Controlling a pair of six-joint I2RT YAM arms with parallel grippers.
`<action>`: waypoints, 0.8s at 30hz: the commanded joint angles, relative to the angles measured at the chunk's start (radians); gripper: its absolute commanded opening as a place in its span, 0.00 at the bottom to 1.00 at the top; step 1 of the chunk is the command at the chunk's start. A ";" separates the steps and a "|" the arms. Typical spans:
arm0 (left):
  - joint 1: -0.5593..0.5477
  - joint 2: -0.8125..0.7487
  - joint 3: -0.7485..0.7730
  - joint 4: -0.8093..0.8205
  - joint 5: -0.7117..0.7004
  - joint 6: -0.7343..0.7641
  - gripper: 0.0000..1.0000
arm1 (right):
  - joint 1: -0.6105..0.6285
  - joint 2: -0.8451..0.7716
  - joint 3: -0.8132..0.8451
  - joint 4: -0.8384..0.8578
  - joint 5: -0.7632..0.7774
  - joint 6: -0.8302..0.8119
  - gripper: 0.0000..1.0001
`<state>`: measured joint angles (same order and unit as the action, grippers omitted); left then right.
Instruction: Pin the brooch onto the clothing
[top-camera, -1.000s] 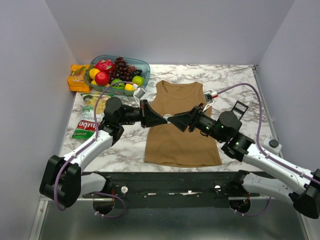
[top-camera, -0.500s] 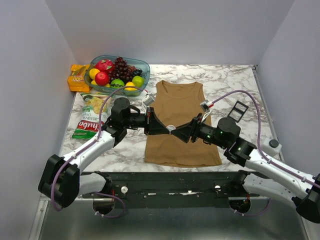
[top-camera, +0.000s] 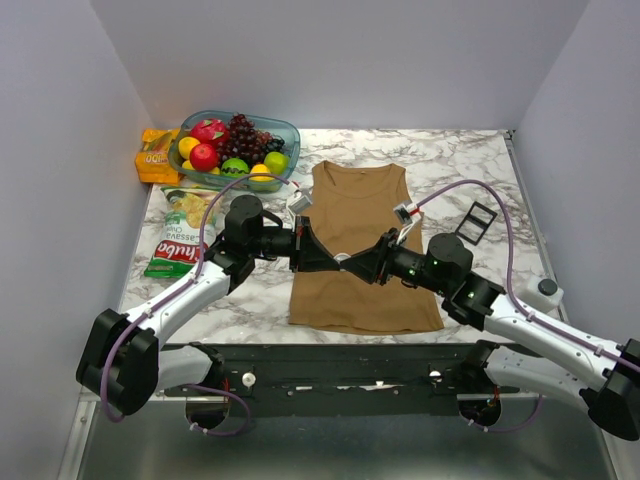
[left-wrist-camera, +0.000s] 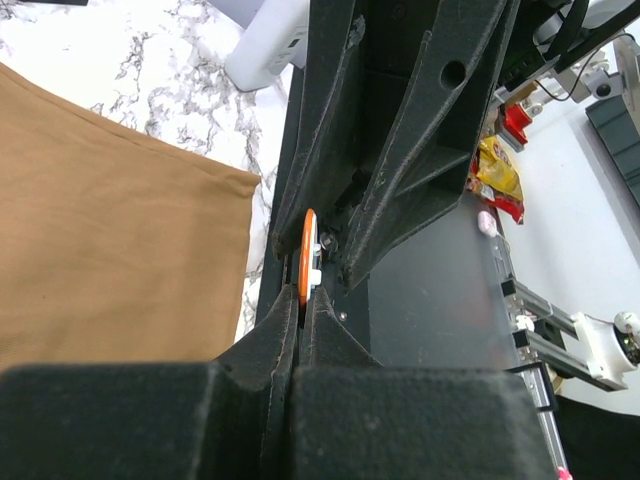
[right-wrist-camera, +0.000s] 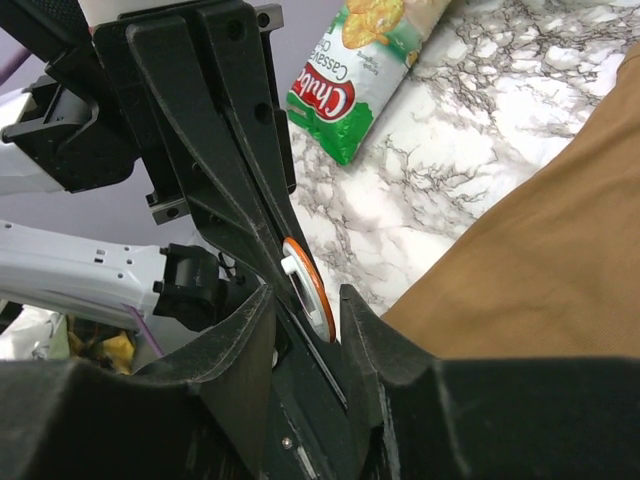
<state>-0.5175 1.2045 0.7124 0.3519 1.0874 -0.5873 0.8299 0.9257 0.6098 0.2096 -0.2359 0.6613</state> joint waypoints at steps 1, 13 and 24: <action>-0.007 -0.008 0.030 -0.031 0.020 0.027 0.00 | 0.000 0.010 -0.015 0.042 -0.029 -0.003 0.37; -0.009 -0.010 0.035 -0.042 0.017 0.038 0.00 | 0.000 0.024 -0.033 0.060 -0.028 0.004 0.26; -0.036 -0.014 0.058 -0.142 0.003 0.119 0.00 | 0.002 0.051 -0.013 0.045 -0.020 0.014 0.19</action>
<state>-0.5205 1.2041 0.7227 0.2592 1.0882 -0.5255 0.8295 0.9565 0.5877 0.2379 -0.2501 0.6651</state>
